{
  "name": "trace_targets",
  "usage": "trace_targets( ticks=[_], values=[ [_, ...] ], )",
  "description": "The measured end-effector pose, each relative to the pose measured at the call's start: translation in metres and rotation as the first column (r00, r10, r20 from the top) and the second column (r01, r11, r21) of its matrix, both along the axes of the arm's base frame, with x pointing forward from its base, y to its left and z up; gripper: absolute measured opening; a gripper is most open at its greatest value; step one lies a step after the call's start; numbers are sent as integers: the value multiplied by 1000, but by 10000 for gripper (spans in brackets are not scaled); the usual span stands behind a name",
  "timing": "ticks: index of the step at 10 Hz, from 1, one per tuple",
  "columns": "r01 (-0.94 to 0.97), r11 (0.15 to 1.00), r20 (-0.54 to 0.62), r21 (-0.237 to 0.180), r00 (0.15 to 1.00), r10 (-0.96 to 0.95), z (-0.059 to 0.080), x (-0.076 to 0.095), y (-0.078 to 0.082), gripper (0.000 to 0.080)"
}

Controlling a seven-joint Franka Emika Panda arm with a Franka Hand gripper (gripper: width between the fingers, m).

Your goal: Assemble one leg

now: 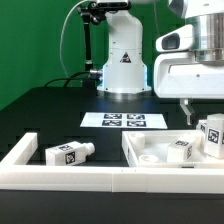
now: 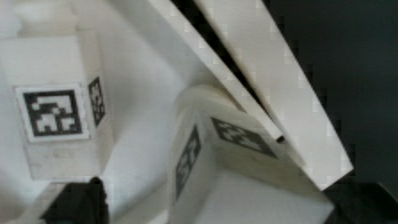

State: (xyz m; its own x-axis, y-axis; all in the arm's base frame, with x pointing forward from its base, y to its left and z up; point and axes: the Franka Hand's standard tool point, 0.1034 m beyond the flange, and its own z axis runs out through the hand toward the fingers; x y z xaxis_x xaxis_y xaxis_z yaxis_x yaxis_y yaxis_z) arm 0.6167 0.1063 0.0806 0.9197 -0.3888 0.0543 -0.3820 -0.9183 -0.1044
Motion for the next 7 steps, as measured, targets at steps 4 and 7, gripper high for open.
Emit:
trace_targets(
  ticks=[4, 7],
  values=[
    [-344, 937, -9, -55, 939, 344, 1, 3, 1, 649],
    [-518, 852, -6, -77, 854, 519, 1, 4, 0, 649]
  ],
)
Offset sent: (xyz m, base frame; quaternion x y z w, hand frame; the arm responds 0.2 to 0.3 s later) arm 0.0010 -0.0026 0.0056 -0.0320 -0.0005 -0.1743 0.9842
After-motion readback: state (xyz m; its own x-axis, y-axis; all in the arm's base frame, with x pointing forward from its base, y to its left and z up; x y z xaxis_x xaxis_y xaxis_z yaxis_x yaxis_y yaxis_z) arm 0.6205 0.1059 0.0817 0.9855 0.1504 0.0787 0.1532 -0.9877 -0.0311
